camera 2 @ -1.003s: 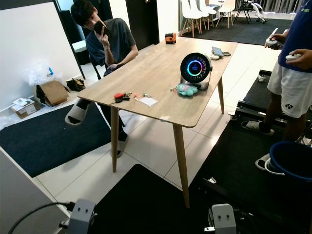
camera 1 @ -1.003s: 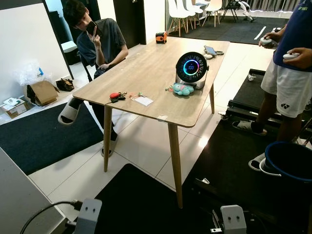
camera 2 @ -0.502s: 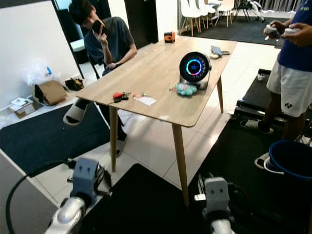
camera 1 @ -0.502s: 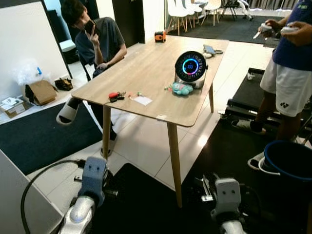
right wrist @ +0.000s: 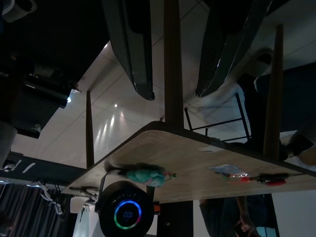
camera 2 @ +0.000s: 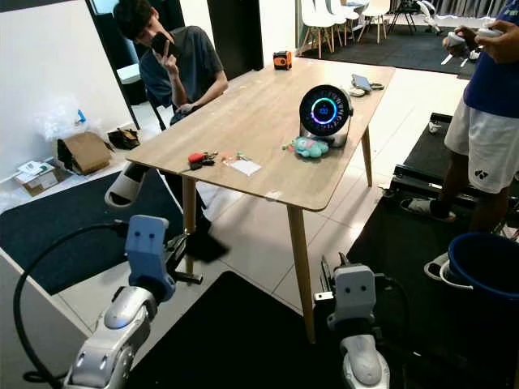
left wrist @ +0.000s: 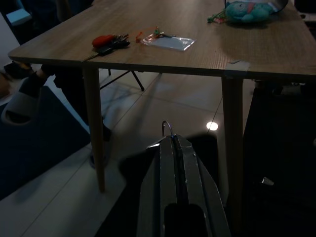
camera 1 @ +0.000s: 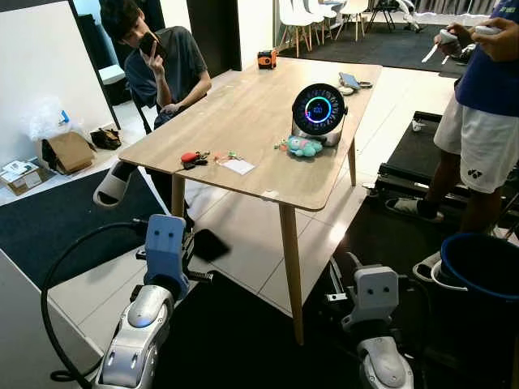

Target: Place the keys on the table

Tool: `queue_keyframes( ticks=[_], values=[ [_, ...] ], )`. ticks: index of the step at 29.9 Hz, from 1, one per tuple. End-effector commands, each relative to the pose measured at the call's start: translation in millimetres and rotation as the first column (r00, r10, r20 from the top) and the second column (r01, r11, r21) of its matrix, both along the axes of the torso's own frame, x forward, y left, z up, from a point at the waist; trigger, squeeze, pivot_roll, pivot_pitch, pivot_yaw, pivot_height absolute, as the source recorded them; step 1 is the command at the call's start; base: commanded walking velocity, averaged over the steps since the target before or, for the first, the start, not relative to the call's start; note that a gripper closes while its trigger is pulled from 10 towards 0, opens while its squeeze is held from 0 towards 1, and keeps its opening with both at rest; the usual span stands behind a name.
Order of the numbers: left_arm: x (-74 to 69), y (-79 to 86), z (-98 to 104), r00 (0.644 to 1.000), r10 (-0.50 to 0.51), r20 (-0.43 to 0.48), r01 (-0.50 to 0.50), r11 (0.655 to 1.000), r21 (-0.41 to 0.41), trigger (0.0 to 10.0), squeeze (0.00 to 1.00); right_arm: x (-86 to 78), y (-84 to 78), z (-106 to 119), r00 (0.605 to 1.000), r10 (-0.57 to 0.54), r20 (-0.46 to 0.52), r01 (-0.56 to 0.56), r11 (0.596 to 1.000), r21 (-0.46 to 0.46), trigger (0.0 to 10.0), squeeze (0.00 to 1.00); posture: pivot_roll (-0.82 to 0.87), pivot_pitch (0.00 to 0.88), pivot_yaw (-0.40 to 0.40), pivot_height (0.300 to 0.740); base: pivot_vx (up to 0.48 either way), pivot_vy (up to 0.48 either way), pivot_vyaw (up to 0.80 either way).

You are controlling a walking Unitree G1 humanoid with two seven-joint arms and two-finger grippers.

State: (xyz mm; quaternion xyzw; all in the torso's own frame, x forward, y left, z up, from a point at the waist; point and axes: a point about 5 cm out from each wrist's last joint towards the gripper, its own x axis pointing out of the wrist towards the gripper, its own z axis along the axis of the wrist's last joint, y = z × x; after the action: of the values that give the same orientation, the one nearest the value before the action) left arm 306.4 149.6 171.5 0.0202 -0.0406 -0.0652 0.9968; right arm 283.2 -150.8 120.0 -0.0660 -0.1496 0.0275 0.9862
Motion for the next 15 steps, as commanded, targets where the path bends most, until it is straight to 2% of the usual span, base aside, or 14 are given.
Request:
queue_keyframes(
  ticks=[1, 15],
  values=[
    [-1.0, 0.5, 5.9, 1.0, 0.01, 0.008, -0.01, 1.0, -0.01, 10.0, 0.0, -2.6, 1.3, -1.1, 1.0, -0.001, -0.016, 0.001, 1.0, 0.005, 10.0, 0.0, 0.07, 0.128, 0.098, 0.74, 0.461, 0.0, 0.0],
    [-2.5, -1.3, 11.4, 1.0, 0.009, 0.004, -0.009, 1.0, -0.014, 10.0, 0.0, -4.2, 1.1, -1.7, 0.999, 0.001, -0.038, -0.001, 1.0, 0.002, 10.0, 0.0, 0.08, 0.131, 0.095, 0.74, 0.462, 0.0, 0.0]
  ],
)
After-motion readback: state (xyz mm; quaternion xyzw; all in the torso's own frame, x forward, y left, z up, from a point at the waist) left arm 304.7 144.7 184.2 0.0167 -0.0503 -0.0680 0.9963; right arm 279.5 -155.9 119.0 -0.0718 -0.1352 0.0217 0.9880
